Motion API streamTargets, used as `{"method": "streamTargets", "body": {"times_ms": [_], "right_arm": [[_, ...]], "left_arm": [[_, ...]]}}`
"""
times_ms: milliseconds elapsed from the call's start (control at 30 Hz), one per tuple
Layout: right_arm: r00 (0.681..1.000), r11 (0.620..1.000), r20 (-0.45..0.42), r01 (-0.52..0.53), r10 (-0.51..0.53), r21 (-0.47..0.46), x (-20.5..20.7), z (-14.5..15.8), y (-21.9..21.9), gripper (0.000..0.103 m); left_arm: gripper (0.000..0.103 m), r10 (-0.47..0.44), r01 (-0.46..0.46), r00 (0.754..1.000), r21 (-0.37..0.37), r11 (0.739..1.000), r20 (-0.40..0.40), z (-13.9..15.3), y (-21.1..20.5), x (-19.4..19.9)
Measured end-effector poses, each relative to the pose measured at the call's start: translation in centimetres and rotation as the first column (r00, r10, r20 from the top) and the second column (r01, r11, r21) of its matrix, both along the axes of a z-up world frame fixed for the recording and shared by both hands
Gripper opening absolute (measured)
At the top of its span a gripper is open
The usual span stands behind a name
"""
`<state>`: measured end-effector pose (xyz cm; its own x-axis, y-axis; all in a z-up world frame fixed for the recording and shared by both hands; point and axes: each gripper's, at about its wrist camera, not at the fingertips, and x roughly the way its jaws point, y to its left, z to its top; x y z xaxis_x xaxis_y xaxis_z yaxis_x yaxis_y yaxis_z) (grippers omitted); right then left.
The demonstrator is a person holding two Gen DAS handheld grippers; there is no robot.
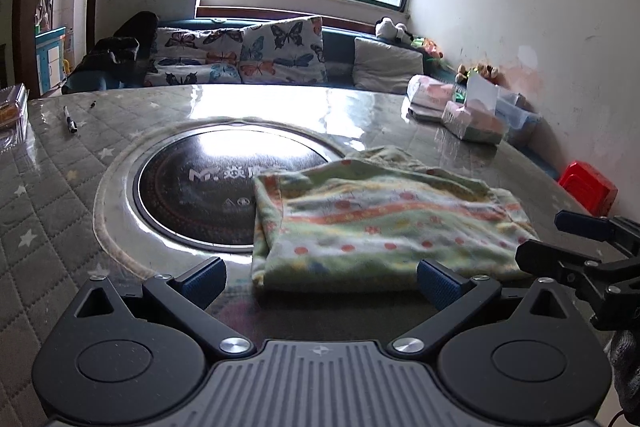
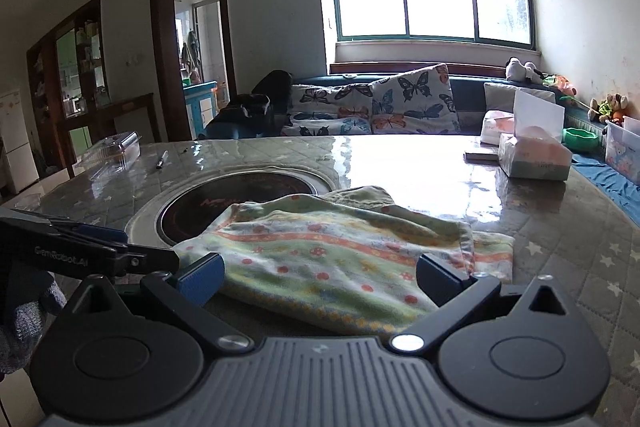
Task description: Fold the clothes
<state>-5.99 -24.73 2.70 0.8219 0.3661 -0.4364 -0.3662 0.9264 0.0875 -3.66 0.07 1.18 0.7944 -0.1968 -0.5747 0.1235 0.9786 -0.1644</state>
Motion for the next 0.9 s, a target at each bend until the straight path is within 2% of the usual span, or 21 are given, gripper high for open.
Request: {"method": "streamTargets", "body": {"times_ms": [300, 900], "right_arm": [[1.000, 1.000, -0.009, 0.000, 0.001, 0.030, -0.4, 0.0, 0.1, 0.103], [0.999, 0.999, -0.032, -0.038, 0.039, 0.016, -0.6, -0.1, 1.9, 0.103]], "left_arm": [[0.103, 0.050, -0.050, 0.998, 0.004, 0.999, -0.037, -0.2, 0.1, -0.1], [0.103, 0.117, -0.118, 0.989, 0.000, 0.993, -0.094, -0.9, 1.0, 0.5]]}}
